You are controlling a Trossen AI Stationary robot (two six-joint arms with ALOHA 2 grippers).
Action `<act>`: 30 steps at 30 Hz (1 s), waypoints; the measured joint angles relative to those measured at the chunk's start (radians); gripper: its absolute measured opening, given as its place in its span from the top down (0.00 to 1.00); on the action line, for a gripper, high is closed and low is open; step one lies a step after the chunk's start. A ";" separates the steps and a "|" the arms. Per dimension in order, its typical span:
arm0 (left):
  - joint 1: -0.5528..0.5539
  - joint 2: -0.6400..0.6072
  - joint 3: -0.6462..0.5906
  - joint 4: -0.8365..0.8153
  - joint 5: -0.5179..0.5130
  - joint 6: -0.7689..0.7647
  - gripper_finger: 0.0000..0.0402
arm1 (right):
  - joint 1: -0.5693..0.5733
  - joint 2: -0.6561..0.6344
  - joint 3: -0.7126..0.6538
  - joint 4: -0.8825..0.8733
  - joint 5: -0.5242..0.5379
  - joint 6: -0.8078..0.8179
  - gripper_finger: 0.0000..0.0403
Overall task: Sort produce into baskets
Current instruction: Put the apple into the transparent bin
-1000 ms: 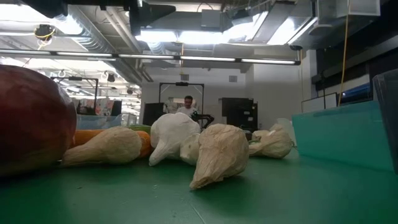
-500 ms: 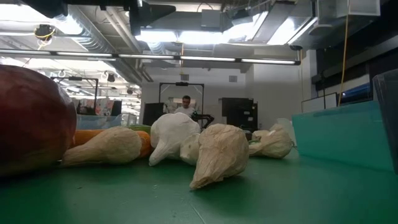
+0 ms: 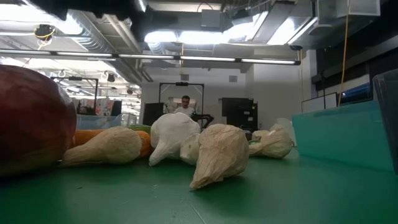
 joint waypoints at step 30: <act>-0.616 0.303 0.381 -1.041 -0.101 -1.071 0.19 | 0.000 -0.317 0.001 -0.416 0.707 -0.401 0.21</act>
